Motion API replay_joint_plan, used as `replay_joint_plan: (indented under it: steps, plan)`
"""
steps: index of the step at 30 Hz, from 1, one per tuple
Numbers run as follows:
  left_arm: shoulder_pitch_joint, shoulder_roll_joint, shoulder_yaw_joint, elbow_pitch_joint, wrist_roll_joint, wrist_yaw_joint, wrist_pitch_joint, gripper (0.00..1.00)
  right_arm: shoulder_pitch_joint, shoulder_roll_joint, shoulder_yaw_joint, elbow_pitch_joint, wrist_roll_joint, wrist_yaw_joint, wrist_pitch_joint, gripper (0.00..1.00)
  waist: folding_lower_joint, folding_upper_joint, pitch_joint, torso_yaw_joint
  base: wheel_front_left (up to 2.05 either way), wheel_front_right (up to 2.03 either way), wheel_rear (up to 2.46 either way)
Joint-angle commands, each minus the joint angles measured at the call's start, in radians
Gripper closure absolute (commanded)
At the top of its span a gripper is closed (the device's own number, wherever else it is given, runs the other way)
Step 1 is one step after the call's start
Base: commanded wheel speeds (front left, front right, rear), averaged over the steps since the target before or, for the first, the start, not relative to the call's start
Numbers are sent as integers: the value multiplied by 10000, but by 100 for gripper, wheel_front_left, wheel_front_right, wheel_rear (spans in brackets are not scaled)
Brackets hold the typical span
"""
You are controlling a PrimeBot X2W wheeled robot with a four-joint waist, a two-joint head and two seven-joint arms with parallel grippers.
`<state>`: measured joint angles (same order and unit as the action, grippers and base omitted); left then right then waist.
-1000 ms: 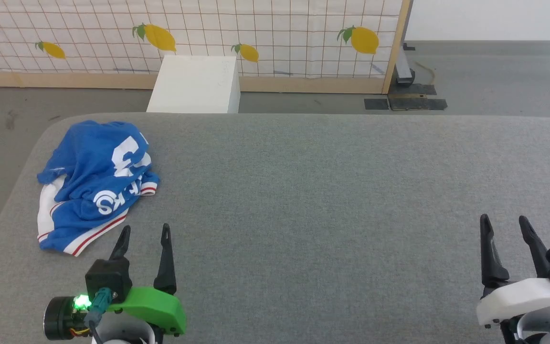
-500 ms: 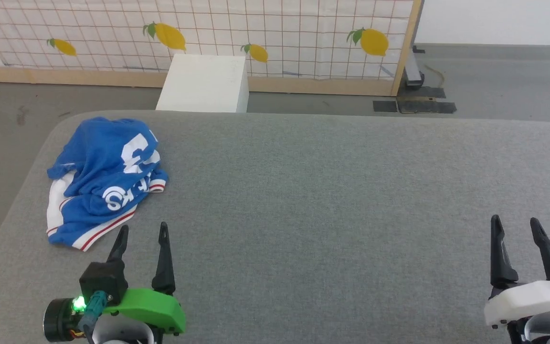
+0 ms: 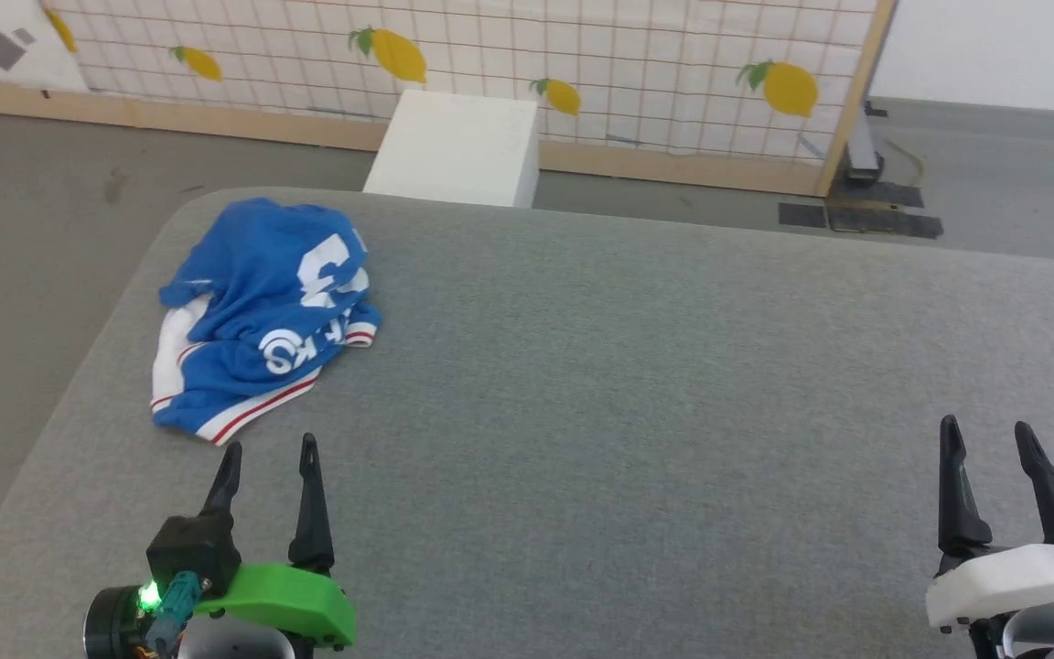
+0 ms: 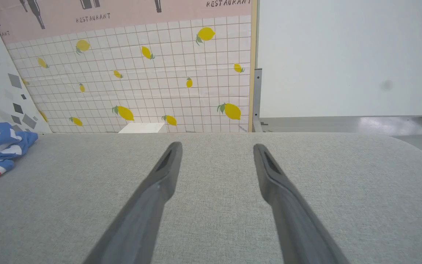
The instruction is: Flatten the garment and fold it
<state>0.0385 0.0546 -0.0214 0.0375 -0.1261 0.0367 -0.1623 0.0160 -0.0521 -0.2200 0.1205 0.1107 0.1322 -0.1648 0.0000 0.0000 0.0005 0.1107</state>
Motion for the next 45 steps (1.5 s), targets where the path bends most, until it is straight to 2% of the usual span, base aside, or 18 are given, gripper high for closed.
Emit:
replay_joint_plan:
  steps: [1,34,45]
  plan:
    - [115,-28,2,29,-165,49,-133,0,-126,11,-36,73,95,-10,-103,0,0,0,-44,324,0,0,0]
    - [893,-40,349,241,-589,43,-816,0,-7,17,184,1457,654,-14,-783,0,0,0,-853,3067,0,0,0]
    - [1004,-43,399,241,-778,47,-995,0,-56,19,101,1679,767,-15,-965,0,0,0,-851,3512,0,0,0]
